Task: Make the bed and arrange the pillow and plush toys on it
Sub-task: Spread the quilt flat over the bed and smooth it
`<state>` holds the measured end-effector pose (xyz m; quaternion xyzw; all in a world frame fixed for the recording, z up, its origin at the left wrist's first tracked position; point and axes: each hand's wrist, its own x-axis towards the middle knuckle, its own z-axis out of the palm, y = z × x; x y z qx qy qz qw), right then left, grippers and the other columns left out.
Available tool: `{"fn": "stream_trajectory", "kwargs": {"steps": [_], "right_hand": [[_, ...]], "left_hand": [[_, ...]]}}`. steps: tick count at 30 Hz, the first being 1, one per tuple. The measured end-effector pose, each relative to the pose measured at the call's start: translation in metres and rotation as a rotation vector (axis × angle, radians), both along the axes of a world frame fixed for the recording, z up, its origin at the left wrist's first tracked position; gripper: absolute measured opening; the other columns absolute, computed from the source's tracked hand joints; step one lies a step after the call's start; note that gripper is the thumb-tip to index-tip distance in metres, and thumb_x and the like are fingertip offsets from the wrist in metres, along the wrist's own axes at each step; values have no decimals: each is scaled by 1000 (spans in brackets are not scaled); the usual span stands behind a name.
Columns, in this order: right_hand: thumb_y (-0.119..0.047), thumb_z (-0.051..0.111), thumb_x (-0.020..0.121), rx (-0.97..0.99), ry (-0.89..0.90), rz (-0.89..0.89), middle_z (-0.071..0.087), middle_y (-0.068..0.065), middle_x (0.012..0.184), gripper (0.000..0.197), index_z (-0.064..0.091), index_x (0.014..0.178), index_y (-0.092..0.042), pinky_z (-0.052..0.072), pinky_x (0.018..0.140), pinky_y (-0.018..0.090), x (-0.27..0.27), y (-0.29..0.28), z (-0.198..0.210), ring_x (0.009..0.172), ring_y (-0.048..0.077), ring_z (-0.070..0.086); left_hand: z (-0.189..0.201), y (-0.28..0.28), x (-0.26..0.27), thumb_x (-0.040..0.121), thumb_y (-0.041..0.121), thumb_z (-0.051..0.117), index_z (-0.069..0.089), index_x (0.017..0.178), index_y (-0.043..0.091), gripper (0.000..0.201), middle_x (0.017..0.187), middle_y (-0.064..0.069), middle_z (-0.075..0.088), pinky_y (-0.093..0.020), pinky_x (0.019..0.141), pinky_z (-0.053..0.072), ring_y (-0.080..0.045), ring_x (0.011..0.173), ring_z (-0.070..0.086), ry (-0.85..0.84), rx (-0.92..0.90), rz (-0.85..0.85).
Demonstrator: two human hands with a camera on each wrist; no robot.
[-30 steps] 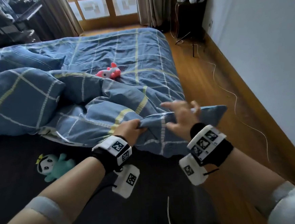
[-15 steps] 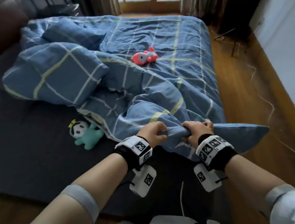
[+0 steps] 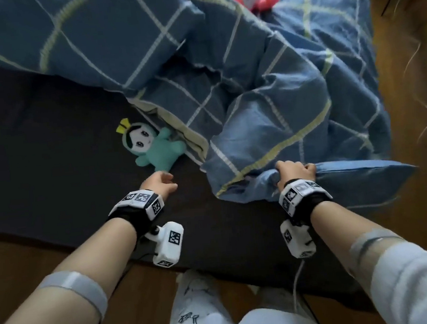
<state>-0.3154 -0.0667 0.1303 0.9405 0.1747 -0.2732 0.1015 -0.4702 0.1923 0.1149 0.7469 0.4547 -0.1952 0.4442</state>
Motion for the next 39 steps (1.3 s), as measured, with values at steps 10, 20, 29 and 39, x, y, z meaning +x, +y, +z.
{"fn": "stream_trajectory", "kwargs": {"steps": [10, 20, 29, 39], "right_hand": [[-10, 47, 85, -136, 38, -532, 56, 13, 127, 36, 50, 119, -22, 31, 99, 47, -67, -6, -69, 122, 34, 46], [-8, 53, 84, -160, -1, -664, 59, 13, 121, 32, 55, 111, -24, 32, 98, 45, -78, -4, -74, 117, 32, 50], [-10, 43, 87, -145, 104, -673, 50, 9, 135, 41, 47, 124, -26, 25, 103, 49, -56, 20, -38, 129, 32, 38], [-21, 42, 91, -5, 139, -571, 47, 6, 137, 36, 45, 125, -31, 27, 104, 49, -46, -14, 1, 128, 30, 39]], "left_hand": [[-88, 102, 28, 91, 16, 54, 54, 123, 0, 36, 127, -21, 58, -30, 82, 39, -34, 115, 57, 171, -154, -34], [-126, 96, 46, 88, 36, 53, 51, 116, 5, 42, 85, -8, 60, -39, 76, 57, -18, 64, 58, 72, -436, 383], [-60, 112, 25, 95, 27, 41, 45, 78, 15, 21, 68, -5, 42, -25, 47, 44, -16, 55, 40, -18, -354, 519], [73, 37, 44, 92, 9, 41, 47, 69, 15, 25, 66, -7, 46, -24, 51, 40, -19, 54, 43, -222, -292, 214]]}}
